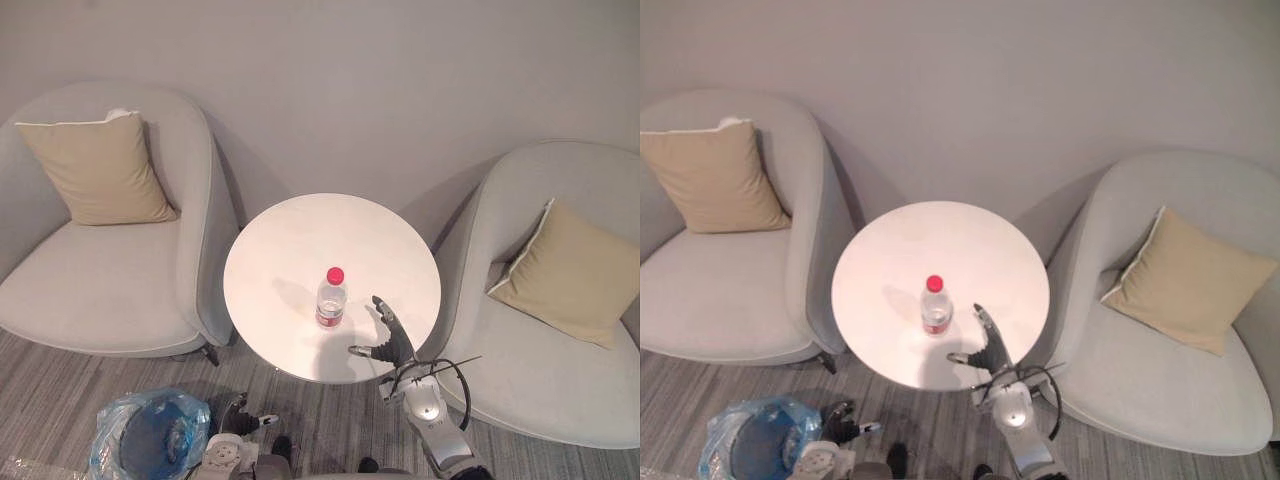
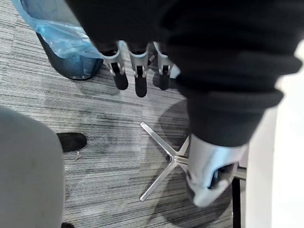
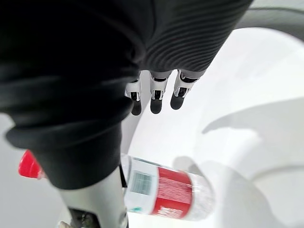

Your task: Gather rubbish on tea table into small bin, then transfer packed bag to large trash can.

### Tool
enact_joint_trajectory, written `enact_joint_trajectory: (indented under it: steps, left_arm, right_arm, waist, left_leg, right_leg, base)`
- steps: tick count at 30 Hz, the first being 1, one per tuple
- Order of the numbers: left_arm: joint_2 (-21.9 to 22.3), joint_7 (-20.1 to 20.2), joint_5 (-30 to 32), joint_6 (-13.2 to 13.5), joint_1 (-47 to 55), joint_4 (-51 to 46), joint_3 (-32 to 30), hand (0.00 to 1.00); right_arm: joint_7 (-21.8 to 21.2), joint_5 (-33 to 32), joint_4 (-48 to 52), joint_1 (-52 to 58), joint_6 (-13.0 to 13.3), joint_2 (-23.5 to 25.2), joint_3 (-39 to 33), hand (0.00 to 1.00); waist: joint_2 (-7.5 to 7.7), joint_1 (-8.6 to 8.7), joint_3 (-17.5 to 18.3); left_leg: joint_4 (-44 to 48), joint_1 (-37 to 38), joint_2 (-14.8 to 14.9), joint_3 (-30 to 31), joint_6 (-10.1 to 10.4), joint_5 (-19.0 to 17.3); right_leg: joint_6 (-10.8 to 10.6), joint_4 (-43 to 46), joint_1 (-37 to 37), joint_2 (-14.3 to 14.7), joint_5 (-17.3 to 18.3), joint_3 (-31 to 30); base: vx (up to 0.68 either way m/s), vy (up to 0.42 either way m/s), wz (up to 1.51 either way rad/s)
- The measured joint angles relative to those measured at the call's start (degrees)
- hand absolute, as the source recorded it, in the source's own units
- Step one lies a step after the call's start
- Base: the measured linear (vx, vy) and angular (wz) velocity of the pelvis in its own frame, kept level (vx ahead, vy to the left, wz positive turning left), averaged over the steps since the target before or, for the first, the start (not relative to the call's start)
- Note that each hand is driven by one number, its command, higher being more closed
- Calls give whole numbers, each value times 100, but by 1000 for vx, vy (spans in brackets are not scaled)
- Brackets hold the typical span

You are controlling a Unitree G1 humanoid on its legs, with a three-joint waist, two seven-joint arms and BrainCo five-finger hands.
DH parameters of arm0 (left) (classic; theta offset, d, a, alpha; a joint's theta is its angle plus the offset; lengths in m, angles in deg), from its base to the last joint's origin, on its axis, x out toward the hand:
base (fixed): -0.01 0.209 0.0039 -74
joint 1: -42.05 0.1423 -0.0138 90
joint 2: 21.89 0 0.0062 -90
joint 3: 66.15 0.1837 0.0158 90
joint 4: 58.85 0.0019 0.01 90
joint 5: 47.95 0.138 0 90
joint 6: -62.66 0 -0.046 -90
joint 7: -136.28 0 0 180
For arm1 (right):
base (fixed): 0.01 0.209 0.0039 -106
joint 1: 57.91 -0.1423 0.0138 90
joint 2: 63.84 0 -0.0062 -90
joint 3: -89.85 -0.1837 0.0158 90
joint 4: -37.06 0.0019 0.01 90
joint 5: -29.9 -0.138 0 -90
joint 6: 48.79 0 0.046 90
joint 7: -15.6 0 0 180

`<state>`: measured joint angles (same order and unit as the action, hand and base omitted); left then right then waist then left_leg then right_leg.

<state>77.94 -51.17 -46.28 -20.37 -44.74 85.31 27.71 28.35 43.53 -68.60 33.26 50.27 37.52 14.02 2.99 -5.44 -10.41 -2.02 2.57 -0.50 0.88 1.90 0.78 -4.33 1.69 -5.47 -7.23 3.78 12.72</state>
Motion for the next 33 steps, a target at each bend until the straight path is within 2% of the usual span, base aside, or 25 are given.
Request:
enact_joint_trajectory:
  steps: [5, 12, 14, 15, 17, 18, 23, 29, 33]
  left_arm:
    - [20, -6, -64, 21, -17, -290, -23, 0]
    - [17, -10, -99, 30, -79, -440, -23, 0]
    - [19, -13, -208, 32, -160, -540, -23, 0]
    - [28, -17, -254, 31, -202, -613, -22, 0]
    - [38, -18, -309, 42, -213, -659, -21, 0]
    - [36, -14, -310, 57, -215, -679, -19, 0]
    - [51, -11, -375, 125, -239, -759, -20, 0]
    - [51, -7, -398, 126, -244, -756, -21, 0]
    - [51, -7, -397, 122, -247, -754, -25, 0]
  right_arm:
    - [252, -30, -441, -583, -59, 24, -159, 0]
    - [353, -503, -816, -1206, -61, 138, -297, 0]
    - [389, -740, -935, -1491, -60, 132, -372, 0]
    - [410, -798, -1039, -1625, -62, 137, -393, 0]
    - [408, -942, -1054, -1684, -62, 139, -392, 0]
    - [411, -996, -1068, -1759, -61, 221, -394, 100]
    - [413, -1261, -1459, -2221, -60, 223, -397, 100]
    - [313, -1377, -1440, -2235, -62, 225, -253, 100]
    - [220, -1374, -860, -1954, -56, 212, -149, 100]
  waist:
    - [-60, -117, -319]
    - [-114, -141, -581]
    - [-154, -203, -792]
    - [-170, -306, -903]
    - [-185, -395, -946]
    - [-185, -408, -946]
    - [-224, -441, -1075]
    - [-223, -455, -1075]
    - [-218, -452, -1071]
  left_leg:
    - [17, -176, -11, 147, 11, 59]
    - [161, -482, -18, 241, 10, 55]
    - [312, -657, -22, 338, 14, 51]
    - [322, -667, -20, 352, 15, 52]
    - [329, -688, -21, 359, 16, 52]
    - [388, -798, -29, 391, 20, 49]
    - [524, -953, -69, 467, 25, 45]
    - [520, -962, -92, 481, 24, 45]
    - [513, -948, -88, 480, 24, 45]
  right_leg:
    - [1, 13, 85, -3, -1, 148]
    - [3, 127, 294, -10, 1, 193]
    - [10, 205, 378, -14, 6, 245]
    - [20, 216, 382, -14, 14, 244]
    - [23, 224, 395, -15, 21, 246]
    - [17, 276, 486, -23, 45, 260]
    - [-1, 359, 572, -65, 67, 318]
    - [-22, 398, 596, -91, 100, 314]
    - [-22, 395, 586, -92, 99, 303]
  base:
    - [-28, -12, 16]
    - [-15, -2, 8]
    - [-54, -4, 21]
    - [-53, 1, 11]
    - [-59, 1, 5]
    - [-56, 3, 9]
    - [-40, 15, 10]
    - [-5, 5, 0]
    - [0, 0, 0]
